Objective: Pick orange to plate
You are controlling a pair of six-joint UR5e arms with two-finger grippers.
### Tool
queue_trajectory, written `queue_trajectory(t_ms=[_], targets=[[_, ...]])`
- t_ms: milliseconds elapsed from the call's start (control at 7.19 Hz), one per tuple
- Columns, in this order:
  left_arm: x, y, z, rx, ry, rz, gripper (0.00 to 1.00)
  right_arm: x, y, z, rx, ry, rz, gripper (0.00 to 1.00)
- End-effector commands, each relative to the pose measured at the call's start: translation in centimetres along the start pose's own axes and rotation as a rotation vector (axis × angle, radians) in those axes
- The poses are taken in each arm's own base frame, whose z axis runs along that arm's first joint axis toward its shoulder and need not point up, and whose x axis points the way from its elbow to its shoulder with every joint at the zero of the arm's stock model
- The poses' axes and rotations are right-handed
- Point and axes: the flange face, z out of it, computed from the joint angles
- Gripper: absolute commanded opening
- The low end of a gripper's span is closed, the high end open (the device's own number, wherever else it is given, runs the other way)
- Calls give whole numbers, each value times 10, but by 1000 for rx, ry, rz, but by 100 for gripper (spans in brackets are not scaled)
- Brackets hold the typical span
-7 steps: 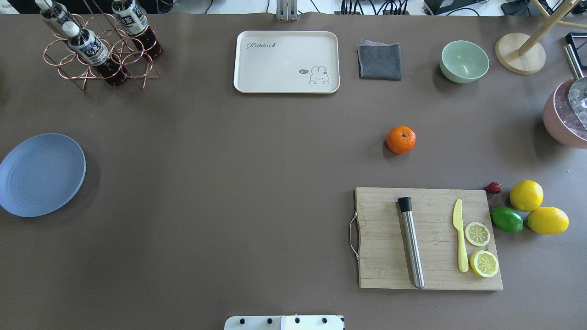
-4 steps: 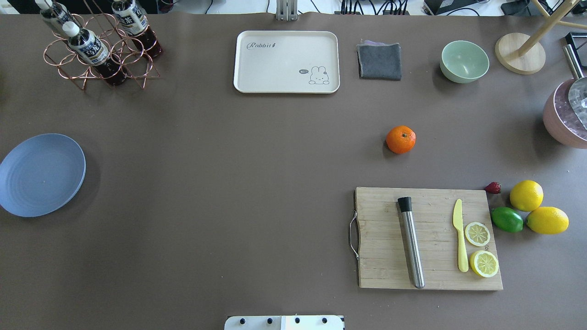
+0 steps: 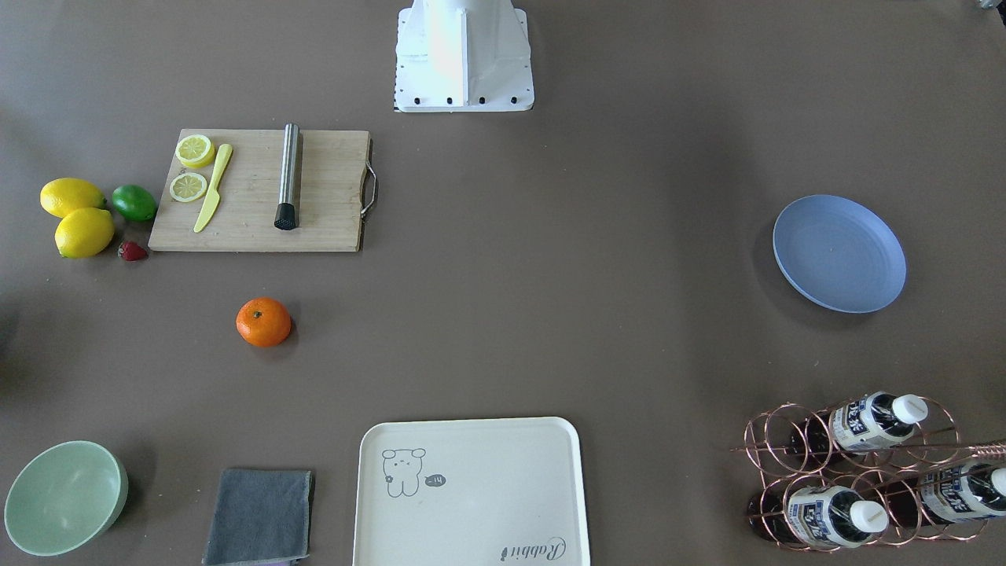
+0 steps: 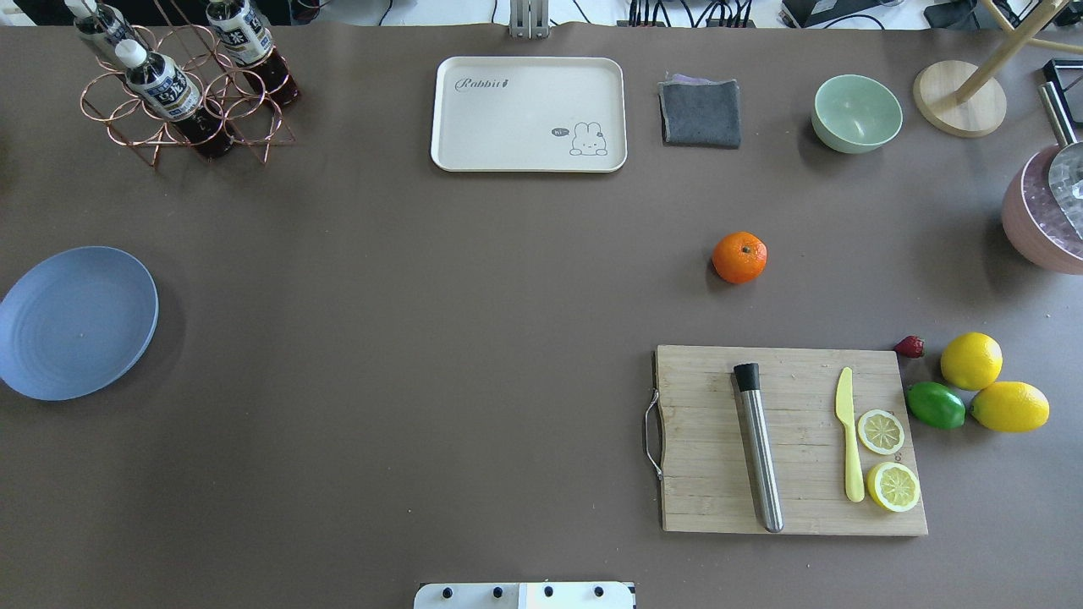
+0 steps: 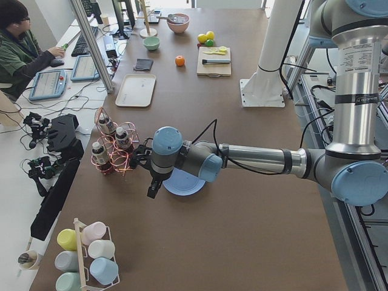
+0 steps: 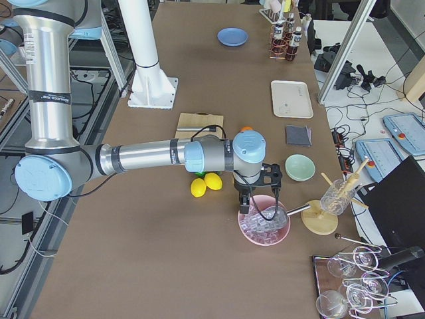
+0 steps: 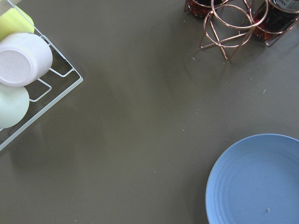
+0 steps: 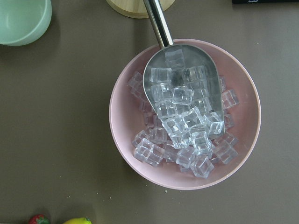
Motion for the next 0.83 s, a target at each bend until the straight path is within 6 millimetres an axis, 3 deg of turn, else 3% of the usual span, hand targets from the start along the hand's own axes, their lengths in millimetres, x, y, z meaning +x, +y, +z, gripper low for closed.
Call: queue_trajectory(t_ms=[0,278,695], targets=[[34,11,64,24,86,-26,98,-23,-13,3,-3,-3,-9,100],[45,22,105,36,142,-63,98,-53,-27,3,-1,-13,4,100],[46,24,150,-30,126,-63,98,-119,-36,6,-3,-32,20,100]])
